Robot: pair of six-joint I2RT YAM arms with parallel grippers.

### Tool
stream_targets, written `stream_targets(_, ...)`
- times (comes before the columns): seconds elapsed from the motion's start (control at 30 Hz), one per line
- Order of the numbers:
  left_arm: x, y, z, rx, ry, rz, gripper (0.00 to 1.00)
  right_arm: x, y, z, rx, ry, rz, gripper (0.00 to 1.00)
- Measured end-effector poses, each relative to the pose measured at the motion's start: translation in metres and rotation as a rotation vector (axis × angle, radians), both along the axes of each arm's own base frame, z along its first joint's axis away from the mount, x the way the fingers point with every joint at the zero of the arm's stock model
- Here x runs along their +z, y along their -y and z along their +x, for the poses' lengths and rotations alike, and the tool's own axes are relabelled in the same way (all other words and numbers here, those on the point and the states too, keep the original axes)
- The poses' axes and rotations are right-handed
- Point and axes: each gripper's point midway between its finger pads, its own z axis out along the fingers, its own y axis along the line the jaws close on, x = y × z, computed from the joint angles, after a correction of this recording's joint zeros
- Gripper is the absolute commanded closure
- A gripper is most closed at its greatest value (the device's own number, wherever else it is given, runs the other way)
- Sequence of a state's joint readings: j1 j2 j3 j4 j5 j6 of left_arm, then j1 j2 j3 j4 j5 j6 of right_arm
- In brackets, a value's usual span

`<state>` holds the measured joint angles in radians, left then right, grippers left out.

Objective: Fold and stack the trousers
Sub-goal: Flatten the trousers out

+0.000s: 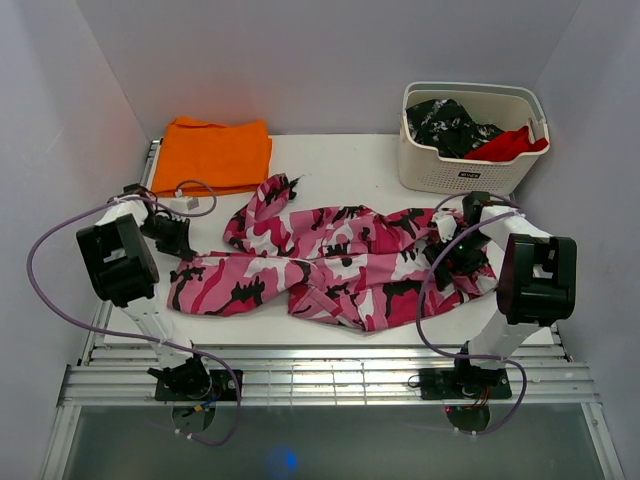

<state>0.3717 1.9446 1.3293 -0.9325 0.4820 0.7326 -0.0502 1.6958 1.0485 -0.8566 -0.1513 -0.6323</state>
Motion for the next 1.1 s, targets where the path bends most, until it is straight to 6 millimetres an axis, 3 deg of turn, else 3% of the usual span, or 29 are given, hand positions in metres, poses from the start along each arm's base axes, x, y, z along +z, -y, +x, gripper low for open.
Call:
stream_targets(0.07, 0.009, -0.014, 0.008, 0.020, 0.017, 0.042, 1.00, -0.001, 0.011, 0.003, -0.026, 0.013, -0.020, 0.00)
stream_targets(0.13, 0.031, -0.037, 0.028, 0.052, 0.068, 0.091, 1.00, -0.001, 0.024, 0.006, -0.055, 0.026, -0.041, 0.00)
stream_targets(0.3, 0.126, -0.127, 0.105, 0.132, 0.336, 0.313, 1.00, -0.002, 0.051, 0.009, -0.123, 0.047, -0.075, 0.00)
stream_targets(0.33, 0.144, -0.140, 0.112, 0.141, 0.374, 0.351, 1.00, -0.002, 0.056, 0.008, -0.137, 0.048, -0.079, 0.00)
stream_targets(0.43, 0.166, -0.152, 0.114, 0.140, 0.408, 0.394, 1.00, -0.001, 0.063, 0.008, -0.164, 0.054, -0.083, 0.00)
stream_targets(0.67, 0.154, -0.141, 0.101, 0.103, 0.359, 0.372, 1.00, 0.000, 0.084, 0.015, -0.221, 0.100, -0.105, 0.00)
stream_targets(0.97, 0.133, -0.148, 0.041, 0.098, 0.248, 0.392, 1.00, 0.008, 0.099, 0.014, -0.221, 0.134, -0.124, 0.00)
stream_targets(1.1, 0.122, -0.150, 0.036, 0.094, 0.220, 0.399, 1.00, 0.008, 0.097, 0.013, -0.195, 0.131, -0.110, 0.01)
